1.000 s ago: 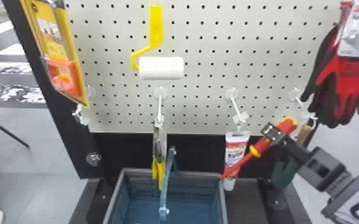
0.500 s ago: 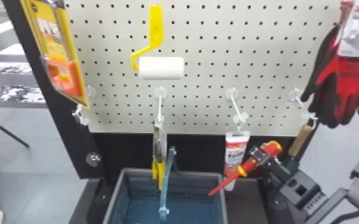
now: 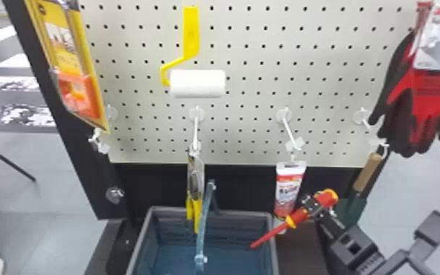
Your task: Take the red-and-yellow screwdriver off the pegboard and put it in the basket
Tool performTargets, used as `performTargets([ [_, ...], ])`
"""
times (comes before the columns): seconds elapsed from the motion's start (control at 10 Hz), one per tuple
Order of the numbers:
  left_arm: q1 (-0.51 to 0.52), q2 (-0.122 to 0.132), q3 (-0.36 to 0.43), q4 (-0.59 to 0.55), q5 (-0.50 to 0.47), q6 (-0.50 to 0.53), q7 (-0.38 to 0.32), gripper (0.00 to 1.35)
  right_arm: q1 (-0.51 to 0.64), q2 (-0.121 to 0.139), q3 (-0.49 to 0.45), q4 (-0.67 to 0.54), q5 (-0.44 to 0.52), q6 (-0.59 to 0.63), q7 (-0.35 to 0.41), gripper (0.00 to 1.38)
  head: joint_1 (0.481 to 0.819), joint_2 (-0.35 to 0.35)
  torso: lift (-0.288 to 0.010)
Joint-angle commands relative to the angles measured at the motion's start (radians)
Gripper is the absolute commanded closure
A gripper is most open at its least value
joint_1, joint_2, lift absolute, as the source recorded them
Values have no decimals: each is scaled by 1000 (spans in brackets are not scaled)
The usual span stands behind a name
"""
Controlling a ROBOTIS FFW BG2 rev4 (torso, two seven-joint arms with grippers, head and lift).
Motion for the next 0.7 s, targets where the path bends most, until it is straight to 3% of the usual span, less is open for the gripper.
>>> performTargets([
  [0.0, -2, 0, 0, 1, 1, -2, -2, 383, -5, 18, 47, 54, -1, -78, -8, 1211, 549, 0, -100],
  [0.1, -2, 1, 0, 3, 1, -2, -3, 383, -3, 35, 65, 71, -5, -115, -25, 1211, 549, 0, -100],
  [0.6, -4, 8, -3, 5, 4, -3, -5, 383, 34, 24, 159, 86, -43, -173, -77, 1211, 549, 0, -100],
])
